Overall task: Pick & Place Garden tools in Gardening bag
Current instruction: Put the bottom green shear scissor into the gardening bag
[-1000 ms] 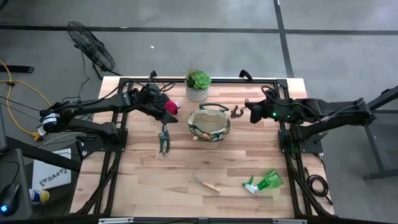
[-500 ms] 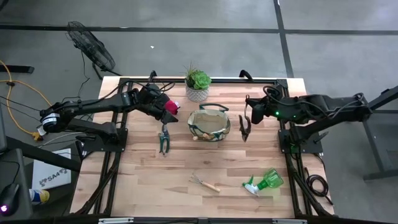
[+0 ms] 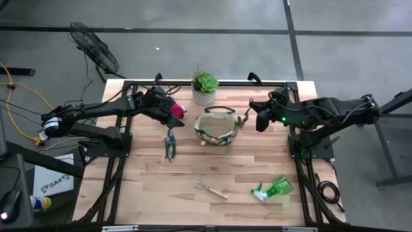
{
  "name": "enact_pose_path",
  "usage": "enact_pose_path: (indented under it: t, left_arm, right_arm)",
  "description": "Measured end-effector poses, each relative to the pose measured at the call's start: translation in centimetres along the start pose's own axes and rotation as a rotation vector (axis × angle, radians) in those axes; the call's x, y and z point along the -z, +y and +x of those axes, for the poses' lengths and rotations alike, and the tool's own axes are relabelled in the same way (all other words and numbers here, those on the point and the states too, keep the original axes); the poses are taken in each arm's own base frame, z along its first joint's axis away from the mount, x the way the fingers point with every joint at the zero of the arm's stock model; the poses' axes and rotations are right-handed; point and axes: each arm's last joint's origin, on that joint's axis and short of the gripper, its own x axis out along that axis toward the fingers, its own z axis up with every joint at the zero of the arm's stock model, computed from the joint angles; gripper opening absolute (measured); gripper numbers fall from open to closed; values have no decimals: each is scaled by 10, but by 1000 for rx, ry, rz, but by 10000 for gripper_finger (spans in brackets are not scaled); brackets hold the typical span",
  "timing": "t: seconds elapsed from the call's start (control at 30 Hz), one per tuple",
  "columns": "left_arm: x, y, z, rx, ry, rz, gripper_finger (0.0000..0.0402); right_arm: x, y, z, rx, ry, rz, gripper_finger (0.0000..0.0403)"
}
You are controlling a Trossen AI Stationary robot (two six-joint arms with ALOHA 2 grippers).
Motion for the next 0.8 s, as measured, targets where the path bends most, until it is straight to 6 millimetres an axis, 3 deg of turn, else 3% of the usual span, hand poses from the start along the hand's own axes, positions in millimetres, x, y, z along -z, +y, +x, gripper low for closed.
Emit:
enact_pose_path:
  t: [0.37, 0.8]
  left_arm:
    - [0, 0, 0, -1, -1, 3, 168]
    - [0, 0, 0, -2, -2, 2, 168]
  right_arm:
    - [2, 2, 2, -32, 37, -84, 4]
    - [-2, 13, 1, -233, 65, -258, 4]
